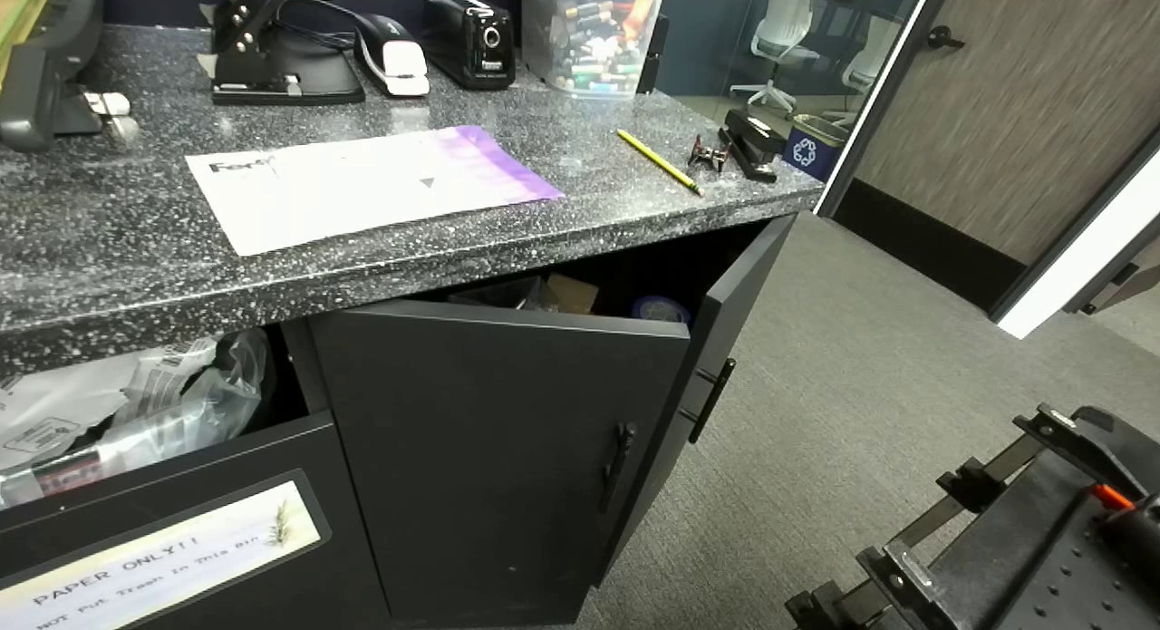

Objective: Move the stapler to the left on the counter

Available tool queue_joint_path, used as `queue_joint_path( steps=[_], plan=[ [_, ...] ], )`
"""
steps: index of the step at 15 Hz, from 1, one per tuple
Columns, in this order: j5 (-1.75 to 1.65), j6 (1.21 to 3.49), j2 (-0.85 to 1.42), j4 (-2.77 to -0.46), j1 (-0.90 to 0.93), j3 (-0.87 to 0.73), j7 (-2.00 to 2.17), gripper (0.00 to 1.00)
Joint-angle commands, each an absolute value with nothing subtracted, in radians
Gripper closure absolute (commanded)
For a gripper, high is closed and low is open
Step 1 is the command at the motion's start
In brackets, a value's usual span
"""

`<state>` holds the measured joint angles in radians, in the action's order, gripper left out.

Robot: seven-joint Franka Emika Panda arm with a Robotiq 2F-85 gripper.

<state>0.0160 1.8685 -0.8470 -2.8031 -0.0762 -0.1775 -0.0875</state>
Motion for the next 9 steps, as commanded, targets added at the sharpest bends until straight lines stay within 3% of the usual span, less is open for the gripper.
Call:
queue_joint_path(
  steps=[1, 9],
  plan=[
    [0.033, 1.919, -0.750, -2.743, -0.075, -0.156, -0.077, 0.00],
    [0.058, 2.087, -0.292, -2.394, -0.039, -0.136, -0.087, 0.00]
  ],
)
